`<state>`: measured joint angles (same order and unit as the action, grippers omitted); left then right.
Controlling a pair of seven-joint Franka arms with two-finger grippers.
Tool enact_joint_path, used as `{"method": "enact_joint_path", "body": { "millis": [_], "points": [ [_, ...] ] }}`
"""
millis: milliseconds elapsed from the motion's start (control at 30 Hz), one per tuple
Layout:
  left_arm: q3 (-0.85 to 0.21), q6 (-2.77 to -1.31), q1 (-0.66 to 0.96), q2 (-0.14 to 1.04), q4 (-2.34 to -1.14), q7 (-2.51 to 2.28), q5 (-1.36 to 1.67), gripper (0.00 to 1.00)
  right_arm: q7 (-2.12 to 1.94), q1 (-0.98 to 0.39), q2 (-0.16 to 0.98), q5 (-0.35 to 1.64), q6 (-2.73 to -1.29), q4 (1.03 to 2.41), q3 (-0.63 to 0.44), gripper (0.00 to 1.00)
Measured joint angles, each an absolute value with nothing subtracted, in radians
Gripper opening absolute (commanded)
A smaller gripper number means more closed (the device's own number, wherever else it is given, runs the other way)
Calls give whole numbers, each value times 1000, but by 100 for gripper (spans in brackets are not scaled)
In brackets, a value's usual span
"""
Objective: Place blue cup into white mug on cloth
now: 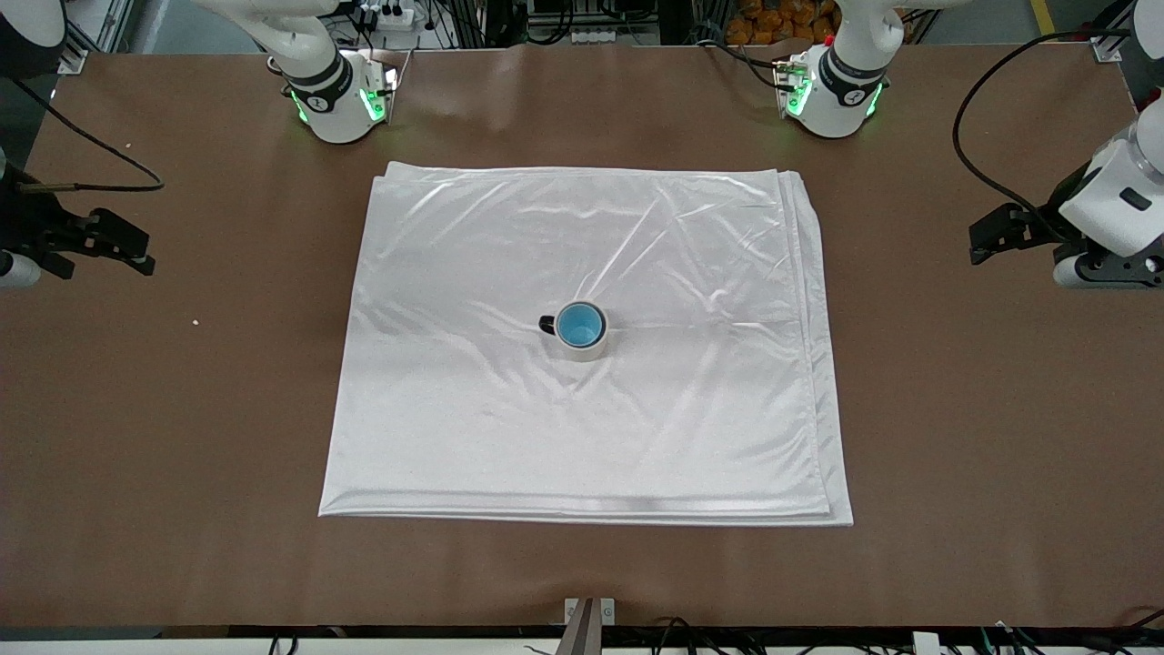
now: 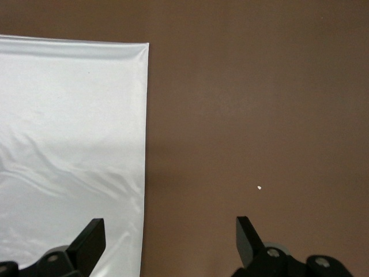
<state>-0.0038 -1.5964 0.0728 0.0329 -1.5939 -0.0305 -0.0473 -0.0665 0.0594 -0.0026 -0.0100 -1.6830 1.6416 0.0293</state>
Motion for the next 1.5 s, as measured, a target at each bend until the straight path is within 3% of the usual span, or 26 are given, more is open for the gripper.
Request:
{"method": "enact_joint_path", "body": {
  "millis": [1500],
  "points": [
    [4, -1572, 60, 22, -1594, -30, -26, 100, -43, 59, -3, -10, -1685, 1644, 29, 100]
  ]
}}
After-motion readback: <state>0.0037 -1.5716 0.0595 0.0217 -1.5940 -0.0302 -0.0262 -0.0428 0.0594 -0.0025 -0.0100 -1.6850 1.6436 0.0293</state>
